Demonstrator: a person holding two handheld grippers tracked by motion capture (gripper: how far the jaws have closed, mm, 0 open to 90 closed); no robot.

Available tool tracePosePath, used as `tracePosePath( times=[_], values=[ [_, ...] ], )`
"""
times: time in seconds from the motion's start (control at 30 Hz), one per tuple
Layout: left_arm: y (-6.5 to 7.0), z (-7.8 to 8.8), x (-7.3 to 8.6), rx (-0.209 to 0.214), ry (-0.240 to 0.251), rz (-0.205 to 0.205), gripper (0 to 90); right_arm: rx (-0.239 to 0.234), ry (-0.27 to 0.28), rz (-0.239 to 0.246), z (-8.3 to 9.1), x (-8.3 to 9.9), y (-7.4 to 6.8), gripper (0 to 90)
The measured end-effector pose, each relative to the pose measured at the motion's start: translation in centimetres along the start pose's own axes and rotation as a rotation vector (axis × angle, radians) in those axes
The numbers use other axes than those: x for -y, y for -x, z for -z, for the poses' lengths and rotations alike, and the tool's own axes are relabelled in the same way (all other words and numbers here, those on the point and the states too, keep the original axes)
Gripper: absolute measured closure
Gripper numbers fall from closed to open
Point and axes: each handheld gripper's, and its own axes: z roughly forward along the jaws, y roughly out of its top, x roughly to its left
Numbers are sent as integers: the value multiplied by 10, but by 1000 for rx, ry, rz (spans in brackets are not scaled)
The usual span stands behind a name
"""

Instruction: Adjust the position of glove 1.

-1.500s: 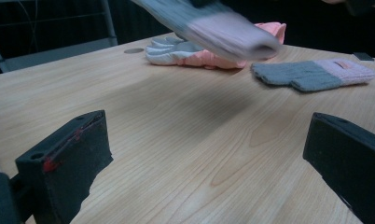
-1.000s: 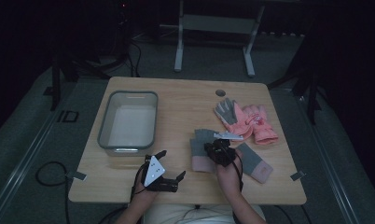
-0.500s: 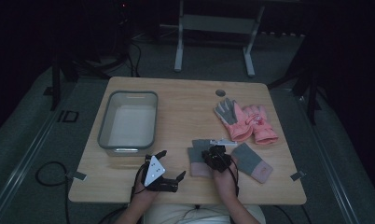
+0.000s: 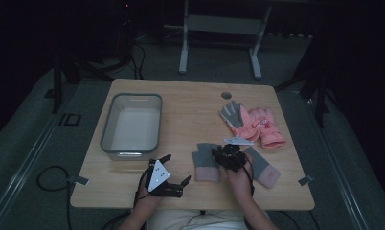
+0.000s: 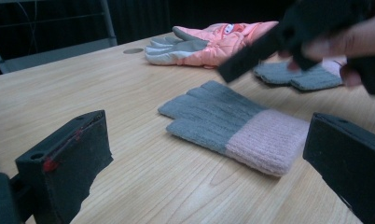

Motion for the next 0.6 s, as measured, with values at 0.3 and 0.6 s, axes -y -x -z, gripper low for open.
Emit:
tracePosePath(
  times=[0.3, 0.6],
  values=[
    [0, 0, 0, -1, -2, -2, 2, -34, -6, 92, 24, -7, 48, 632],
    [1, 0, 0, -4, -2, -1, 2, -88, -11, 205, 49, 8, 98, 648]
  ],
)
